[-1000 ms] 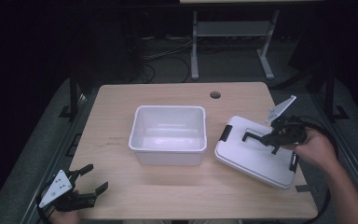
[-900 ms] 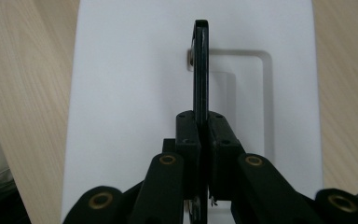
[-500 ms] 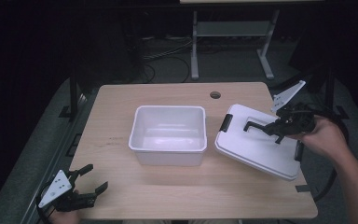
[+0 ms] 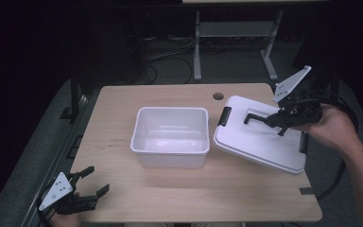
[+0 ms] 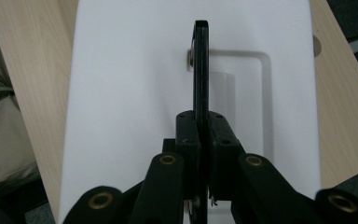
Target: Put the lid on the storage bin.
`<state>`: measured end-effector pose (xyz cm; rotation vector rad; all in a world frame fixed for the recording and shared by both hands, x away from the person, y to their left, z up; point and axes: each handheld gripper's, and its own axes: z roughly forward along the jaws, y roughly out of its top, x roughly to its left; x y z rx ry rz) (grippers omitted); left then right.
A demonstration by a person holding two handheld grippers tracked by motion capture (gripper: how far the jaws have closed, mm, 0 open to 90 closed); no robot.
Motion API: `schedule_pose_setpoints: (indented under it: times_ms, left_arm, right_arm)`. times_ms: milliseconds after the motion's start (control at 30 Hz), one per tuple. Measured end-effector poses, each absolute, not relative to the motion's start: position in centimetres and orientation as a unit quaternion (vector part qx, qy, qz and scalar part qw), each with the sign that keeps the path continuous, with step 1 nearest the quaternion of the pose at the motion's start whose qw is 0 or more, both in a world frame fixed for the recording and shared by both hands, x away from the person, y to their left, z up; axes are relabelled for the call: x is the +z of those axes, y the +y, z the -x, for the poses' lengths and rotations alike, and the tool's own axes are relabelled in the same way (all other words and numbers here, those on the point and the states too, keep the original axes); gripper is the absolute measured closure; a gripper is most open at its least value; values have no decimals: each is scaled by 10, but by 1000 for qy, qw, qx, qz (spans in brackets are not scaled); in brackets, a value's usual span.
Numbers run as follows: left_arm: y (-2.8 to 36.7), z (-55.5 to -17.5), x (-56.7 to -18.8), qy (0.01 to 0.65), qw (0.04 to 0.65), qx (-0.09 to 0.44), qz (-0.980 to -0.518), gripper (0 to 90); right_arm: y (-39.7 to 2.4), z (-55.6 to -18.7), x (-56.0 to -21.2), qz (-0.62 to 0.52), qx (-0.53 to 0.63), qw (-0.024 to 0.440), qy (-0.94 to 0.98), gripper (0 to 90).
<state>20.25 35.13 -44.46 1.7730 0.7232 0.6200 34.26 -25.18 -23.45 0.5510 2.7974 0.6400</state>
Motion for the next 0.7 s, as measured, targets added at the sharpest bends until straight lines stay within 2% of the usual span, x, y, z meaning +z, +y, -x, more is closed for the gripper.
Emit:
schedule_pose_setpoints:
  times_ms: [700]
  left_arm:
    - [352,-203,-444,302,535,261,-745,157]
  right_arm:
    - [-207,-347,-198,-136,218,110,960,846]
